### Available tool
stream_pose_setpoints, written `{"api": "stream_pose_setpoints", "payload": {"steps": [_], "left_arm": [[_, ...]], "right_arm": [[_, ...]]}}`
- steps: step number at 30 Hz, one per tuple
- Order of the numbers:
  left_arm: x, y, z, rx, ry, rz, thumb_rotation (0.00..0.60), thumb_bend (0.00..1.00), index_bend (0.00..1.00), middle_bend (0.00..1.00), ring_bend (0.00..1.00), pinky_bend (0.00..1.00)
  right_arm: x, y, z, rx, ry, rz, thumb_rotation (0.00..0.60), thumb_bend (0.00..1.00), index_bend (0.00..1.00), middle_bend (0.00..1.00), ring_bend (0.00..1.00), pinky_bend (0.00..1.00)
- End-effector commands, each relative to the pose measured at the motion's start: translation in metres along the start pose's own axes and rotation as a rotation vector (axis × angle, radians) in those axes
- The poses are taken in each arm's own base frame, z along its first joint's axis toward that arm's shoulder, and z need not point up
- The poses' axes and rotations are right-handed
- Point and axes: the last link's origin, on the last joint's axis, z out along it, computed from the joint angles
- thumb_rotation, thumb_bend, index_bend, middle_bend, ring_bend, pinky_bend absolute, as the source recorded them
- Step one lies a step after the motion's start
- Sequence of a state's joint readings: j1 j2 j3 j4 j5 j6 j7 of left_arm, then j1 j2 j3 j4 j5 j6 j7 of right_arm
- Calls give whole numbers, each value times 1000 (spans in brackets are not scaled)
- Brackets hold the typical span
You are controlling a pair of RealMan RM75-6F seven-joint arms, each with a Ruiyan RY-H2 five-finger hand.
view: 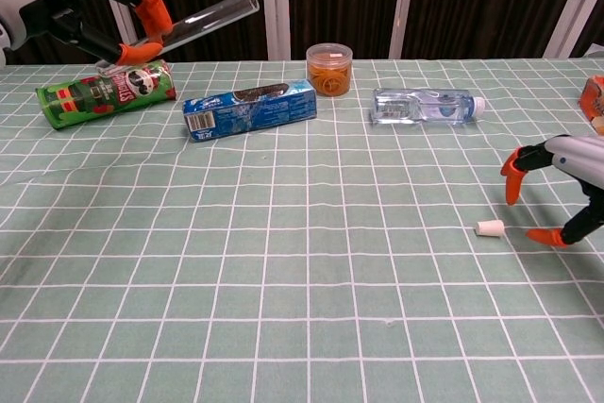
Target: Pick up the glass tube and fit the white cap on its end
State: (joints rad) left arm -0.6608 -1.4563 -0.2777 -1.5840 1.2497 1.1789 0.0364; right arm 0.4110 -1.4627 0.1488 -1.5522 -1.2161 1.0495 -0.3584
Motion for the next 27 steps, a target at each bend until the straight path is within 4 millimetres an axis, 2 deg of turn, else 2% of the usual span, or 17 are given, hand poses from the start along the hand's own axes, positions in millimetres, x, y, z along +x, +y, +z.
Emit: {"api": "stream_pose_setpoints", "payload": {"steps": [1, 12, 27], "left_arm": [[1, 0, 0, 1, 3, 0, 600, 636, 565, 543, 105, 0], [3, -2, 2, 6, 11, -2, 600, 636, 565, 543, 105, 0], [2, -7, 4, 12, 12, -6, 600, 636, 565, 543, 105, 0]], "right_arm": [[-2, -3, 4, -3, -4, 5, 600, 319, 471, 233, 159, 44], [-10, -14, 10, -7, -14, 23, 600, 320, 493, 233, 159, 44], [-14, -15, 20, -39, -12, 33, 600, 319, 531, 236, 159, 48]]}}
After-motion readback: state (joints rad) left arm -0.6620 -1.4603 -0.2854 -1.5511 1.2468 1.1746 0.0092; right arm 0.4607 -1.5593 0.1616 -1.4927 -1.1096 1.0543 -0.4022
